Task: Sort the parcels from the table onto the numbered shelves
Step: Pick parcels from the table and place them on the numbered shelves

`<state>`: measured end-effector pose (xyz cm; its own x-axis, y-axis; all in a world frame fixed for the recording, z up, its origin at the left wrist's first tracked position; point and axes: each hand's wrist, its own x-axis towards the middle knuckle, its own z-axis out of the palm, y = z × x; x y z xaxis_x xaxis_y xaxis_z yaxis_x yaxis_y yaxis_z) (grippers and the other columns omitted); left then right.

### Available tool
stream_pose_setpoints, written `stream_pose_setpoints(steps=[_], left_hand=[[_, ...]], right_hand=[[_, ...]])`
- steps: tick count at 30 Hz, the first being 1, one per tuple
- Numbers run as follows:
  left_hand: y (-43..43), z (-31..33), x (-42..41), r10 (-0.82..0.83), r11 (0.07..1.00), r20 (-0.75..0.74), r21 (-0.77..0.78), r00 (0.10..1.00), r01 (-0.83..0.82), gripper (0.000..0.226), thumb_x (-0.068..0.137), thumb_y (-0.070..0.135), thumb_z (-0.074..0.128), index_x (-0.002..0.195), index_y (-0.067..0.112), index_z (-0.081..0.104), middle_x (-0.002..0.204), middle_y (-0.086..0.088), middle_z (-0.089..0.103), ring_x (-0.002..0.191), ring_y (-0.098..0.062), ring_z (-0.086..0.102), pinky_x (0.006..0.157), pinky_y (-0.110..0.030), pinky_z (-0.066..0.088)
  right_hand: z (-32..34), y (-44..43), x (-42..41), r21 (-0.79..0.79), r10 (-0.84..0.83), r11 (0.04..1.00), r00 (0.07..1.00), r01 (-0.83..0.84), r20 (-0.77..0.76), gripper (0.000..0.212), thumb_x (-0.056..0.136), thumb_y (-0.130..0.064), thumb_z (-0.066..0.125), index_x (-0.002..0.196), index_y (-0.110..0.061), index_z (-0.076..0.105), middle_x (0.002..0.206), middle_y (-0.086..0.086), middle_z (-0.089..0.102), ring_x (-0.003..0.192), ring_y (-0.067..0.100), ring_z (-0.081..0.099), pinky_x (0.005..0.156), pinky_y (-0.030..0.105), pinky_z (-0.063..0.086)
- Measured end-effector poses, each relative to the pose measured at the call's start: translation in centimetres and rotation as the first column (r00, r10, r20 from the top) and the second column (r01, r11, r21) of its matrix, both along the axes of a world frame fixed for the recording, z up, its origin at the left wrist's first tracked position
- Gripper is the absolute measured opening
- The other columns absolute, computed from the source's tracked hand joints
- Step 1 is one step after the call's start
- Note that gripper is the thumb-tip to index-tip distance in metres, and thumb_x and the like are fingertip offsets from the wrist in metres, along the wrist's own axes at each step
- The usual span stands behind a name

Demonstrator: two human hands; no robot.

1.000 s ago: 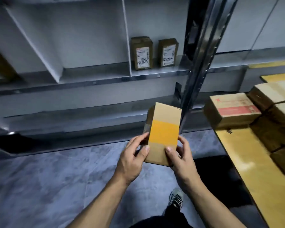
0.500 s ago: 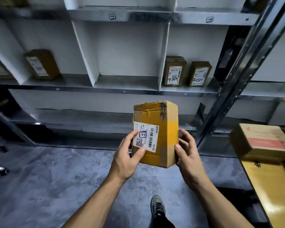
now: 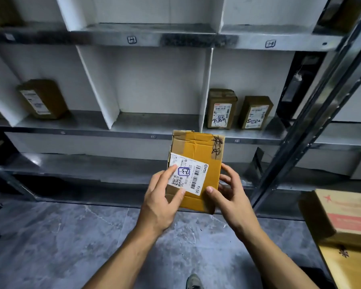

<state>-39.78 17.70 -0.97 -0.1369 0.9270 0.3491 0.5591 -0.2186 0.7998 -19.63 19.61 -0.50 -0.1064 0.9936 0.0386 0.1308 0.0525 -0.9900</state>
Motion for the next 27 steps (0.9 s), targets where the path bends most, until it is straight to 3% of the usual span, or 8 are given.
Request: stream_pose_setpoints(steps=[4, 9, 12, 16, 21, 25, 27], left_hand=[[4.0, 1.3, 1.0, -0.010, 0.999, -0.013, 0.041, 1.000, 0.010, 0.059, 0.087, 0.019, 0.071, 0.139, 0.032, 0.046, 0.126, 0.010, 0.047, 0.114, 0.013, 0.046, 0.090, 0.001, 0.033], [7.2, 0.9, 1.7, -0.028, 0.999, -0.069, 0.026, 0.997, 0.030, 0.063, 0.088, 0.019, 0.070, 0.141, 0.035, 0.041, 0.129, 0.009, 0.044, 0.116, 0.016, 0.042, 0.086, 0.002, 0.035], [8.4, 0.2, 1.7, -0.018, 1.000, -0.060, 0.020, 0.998, 0.019, 0.064, 0.088, 0.020, 0.069, 0.139, 0.042, 0.037, 0.131, 0.010, 0.043, 0.117, 0.015, 0.042, 0.086, 0.001, 0.036], [9.5, -1.1, 1.0, 0.034, 0.999, -0.076, 0.010, 0.997, -0.033, 0.064, 0.089, 0.024, 0.068, 0.141, 0.041, 0.037, 0.131, 0.011, 0.042, 0.118, 0.011, 0.043, 0.088, -0.002, 0.039], [10.9, -1.6, -1.8, 0.083, 0.996, -0.078, -0.007, 0.993, -0.084, 0.065, 0.089, 0.024, 0.068, 0.140, 0.045, 0.035, 0.133, 0.011, 0.041, 0.118, 0.010, 0.043, 0.088, 0.000, 0.037], [12.8, -1.5, -4.9, 0.135, 0.990, -0.097, -0.027, 0.986, -0.138, 0.064, 0.089, 0.024, 0.068, 0.143, 0.041, 0.036, 0.133, 0.014, 0.038, 0.114, 0.015, 0.042, 0.087, 0.004, 0.032], [14.1, -1.5, -6.5, 0.147, 0.987, -0.086, -0.054, 0.985, -0.152, 0.063, 0.090, 0.025, 0.067, 0.145, 0.036, 0.038, 0.134, 0.017, 0.035, 0.115, 0.017, 0.040, 0.085, 0.004, 0.034]], right_hand=[[1.5, 4.2, 0.4, 0.049, -0.003, 0.999, 1.000, 0.004, -0.014, 0.065, 0.088, -0.031, 0.075, 0.123, -0.070, 0.037, 0.132, -0.021, 0.055, 0.119, -0.002, 0.057, 0.102, 0.036, 0.050], [1.5, 8.0, 0.8, 0.025, 0.002, 1.000, 0.999, 0.000, -0.052, 0.066, 0.082, -0.035, 0.077, 0.115, -0.072, 0.033, 0.123, -0.025, 0.054, 0.113, 0.000, 0.058, 0.098, 0.038, 0.051], [0.9, 9.7, 0.9, 0.008, 0.003, 1.000, 0.997, -0.002, -0.076, 0.070, 0.078, -0.035, 0.079, 0.120, -0.067, 0.033, 0.123, -0.018, 0.053, 0.111, 0.001, 0.058, 0.094, 0.033, 0.050], [0.0, 11.9, 0.1, -0.020, 0.080, 0.996, 0.994, -0.082, -0.074, 0.073, 0.083, -0.028, 0.078, 0.125, -0.063, 0.029, 0.122, -0.021, 0.052, 0.106, -0.007, 0.057, 0.081, 0.017, 0.046], [-0.3, 14.7, -2.6, -0.052, 0.156, 0.986, 0.985, -0.160, -0.070, 0.077, 0.075, -0.032, 0.081, 0.126, -0.060, 0.030, 0.121, -0.020, 0.053, 0.106, -0.004, 0.058, 0.086, 0.023, 0.050], [-0.2, 17.6, -5.9, -0.054, 0.203, 0.977, 0.978, -0.205, -0.053, 0.080, 0.078, -0.027, 0.081, 0.133, -0.051, 0.027, 0.117, -0.024, 0.052, 0.100, -0.009, 0.057, 0.076, 0.014, 0.048], [-0.4, 19.4, -7.9, -0.037, 0.214, 0.976, 0.976, -0.215, -0.035, 0.082, 0.079, -0.026, 0.082, 0.134, -0.051, 0.026, 0.120, -0.024, 0.051, 0.108, -0.006, 0.054, 0.085, 0.018, 0.047]])
